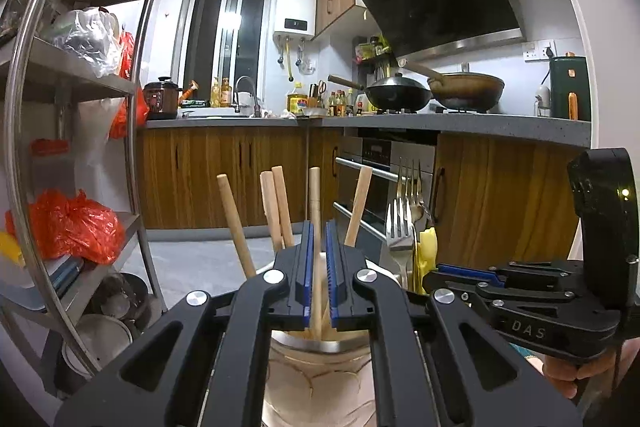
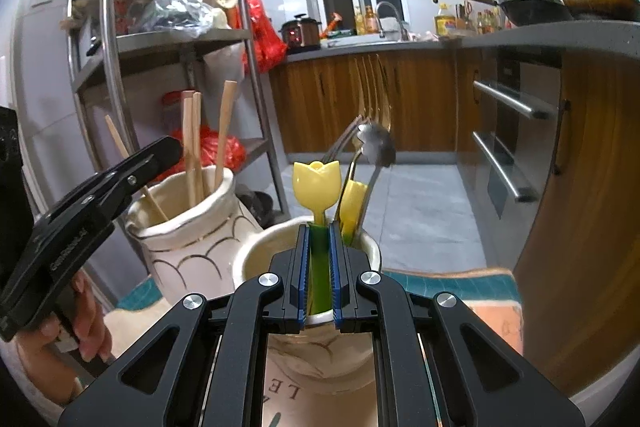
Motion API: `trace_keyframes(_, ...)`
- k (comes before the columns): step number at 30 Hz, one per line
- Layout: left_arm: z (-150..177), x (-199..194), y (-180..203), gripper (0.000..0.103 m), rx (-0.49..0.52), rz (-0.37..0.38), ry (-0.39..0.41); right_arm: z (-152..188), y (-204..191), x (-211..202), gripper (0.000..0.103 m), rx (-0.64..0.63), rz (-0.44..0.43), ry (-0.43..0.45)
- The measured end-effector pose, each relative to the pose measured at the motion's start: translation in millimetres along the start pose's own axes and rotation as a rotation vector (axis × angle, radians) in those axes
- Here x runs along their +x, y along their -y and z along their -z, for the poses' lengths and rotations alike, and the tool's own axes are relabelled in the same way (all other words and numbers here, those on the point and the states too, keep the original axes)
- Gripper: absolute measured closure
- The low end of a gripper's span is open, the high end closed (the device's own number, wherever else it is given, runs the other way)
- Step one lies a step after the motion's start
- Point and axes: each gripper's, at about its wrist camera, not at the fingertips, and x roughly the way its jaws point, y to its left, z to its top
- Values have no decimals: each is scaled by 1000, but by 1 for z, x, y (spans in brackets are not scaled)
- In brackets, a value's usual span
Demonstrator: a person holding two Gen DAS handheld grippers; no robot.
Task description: Organize utensils
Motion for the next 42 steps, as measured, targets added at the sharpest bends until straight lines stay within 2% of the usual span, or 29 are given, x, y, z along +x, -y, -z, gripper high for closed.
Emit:
trace_keyframes(2, 0, -1, -1, 95, -1, -1, -5, 0, 0, -3, 89, 6, 2, 4)
trace_keyframes(4, 0, -5, -2, 92, -3, 1, -8, 1, 0, -9, 76, 5, 3, 14)
trace_keyframes(6, -1, -11, -2, 88, -5, 5, -2, 2, -1, -15, 75, 5, 4, 21)
trace_keyframes(12, 3, -34, 1, 86, 7, 21, -21, 14, 1, -38, 74, 30, 7, 15)
trace_keyframes(15, 13, -49, 3, 77, 13, 29, -51, 24, 1, -51, 73, 19, 18, 7)
trace_keyframes(20, 31, -62, 5, 75, 25, 28, -104, 40, -5, -68, 68, -26, 57, 13)
trace_keyframes(22, 38, -64, 5, 65, 29, 16, -121, 46, -7, -71, 61, -44, 72, 20)
trace_keyframes(24, 44, -65, 4, 58, 36, 3, -133, 50, -9, -72, 58, -54, 83, 21)
trace_keyframes(26, 47, -67, 3, 46, 49, -14, -136, 55, -11, -73, 47, -79, 105, 32)
trace_keyframes(28, 48, -68, 1, 33, 51, -25, -131, 58, -14, -74, 31, -106, 123, 51)
trace_keyframes(31, 51, -70, -2, 26, 65, -54, -122, 62, -17, -76, 21, -135, 130, 80)
trace_keyframes(36, 54, -72, -8, 17, 56, -74, -115, 66, -17, -79, 13, -142, 132, 113)
trace_keyframes(42, 53, -74, -15, 12, 29, -82, -100, 69, -20, -81, 11, -159, 131, 144)
